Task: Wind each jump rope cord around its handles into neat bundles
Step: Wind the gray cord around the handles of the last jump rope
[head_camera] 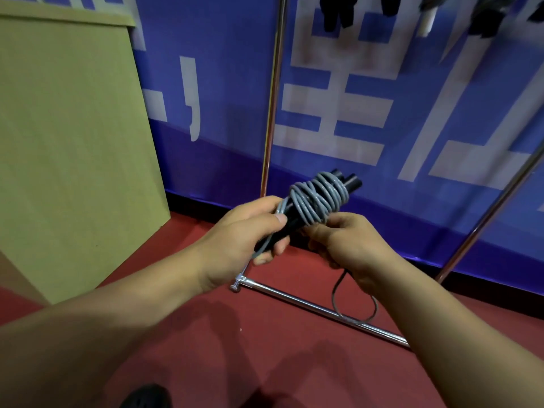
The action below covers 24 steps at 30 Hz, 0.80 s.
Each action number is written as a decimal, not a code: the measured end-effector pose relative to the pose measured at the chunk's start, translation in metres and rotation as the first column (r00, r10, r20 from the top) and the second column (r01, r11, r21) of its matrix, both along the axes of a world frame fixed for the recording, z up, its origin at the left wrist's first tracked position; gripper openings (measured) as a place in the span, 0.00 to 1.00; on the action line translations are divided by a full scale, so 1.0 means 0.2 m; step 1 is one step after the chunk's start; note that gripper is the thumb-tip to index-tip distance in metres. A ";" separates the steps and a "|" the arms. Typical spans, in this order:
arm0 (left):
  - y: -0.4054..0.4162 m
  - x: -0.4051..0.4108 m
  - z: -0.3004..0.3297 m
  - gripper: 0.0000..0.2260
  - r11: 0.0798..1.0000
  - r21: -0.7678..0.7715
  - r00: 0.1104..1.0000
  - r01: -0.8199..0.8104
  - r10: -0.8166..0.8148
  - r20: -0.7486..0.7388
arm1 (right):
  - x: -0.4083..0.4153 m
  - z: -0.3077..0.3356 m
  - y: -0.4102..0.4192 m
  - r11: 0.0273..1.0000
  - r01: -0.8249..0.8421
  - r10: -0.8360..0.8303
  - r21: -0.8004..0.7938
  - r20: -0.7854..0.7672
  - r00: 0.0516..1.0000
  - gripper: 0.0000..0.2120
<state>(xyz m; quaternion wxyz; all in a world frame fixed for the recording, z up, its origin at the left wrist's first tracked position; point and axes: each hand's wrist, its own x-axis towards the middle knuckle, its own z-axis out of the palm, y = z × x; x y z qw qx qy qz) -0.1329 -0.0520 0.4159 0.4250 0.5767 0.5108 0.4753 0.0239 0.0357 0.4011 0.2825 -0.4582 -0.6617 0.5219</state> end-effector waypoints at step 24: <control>0.11 -0.19 -0.24 0.09 0.829 0.077 0.738 -0.554 0.532 -0.416 | -0.07 0.03 -0.23 0.958 -0.244 0.266 -0.153 0.150 0.952 0.09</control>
